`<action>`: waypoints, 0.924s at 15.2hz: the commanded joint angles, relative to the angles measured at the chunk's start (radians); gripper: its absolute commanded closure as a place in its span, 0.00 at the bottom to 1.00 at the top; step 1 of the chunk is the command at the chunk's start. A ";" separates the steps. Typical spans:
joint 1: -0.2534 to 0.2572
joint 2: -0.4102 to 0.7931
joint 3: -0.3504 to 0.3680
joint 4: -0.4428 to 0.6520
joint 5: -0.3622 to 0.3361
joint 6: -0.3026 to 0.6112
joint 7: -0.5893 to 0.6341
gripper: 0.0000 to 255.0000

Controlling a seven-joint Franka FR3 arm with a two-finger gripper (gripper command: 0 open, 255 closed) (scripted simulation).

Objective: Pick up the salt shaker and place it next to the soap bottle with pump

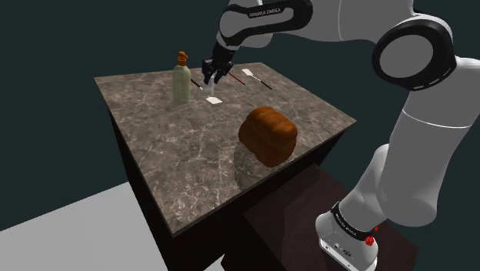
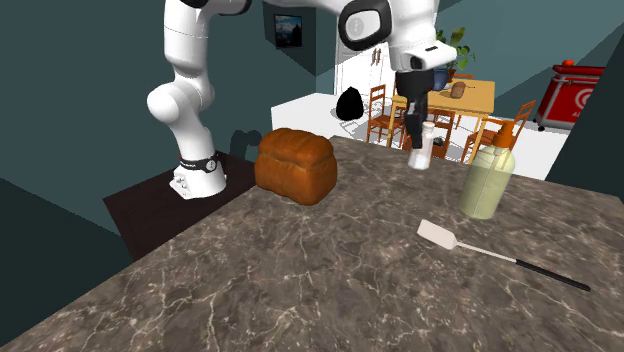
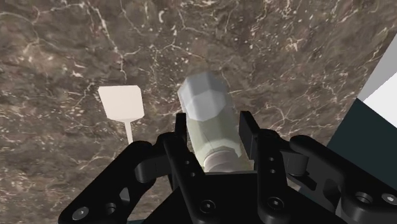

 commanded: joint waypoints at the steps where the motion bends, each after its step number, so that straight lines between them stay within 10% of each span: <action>1: 0.000 0.007 0.002 -0.021 0.006 0.028 -0.006 1.00; 14: -0.010 0.076 0.021 -0.103 0.051 0.174 -0.046 1.00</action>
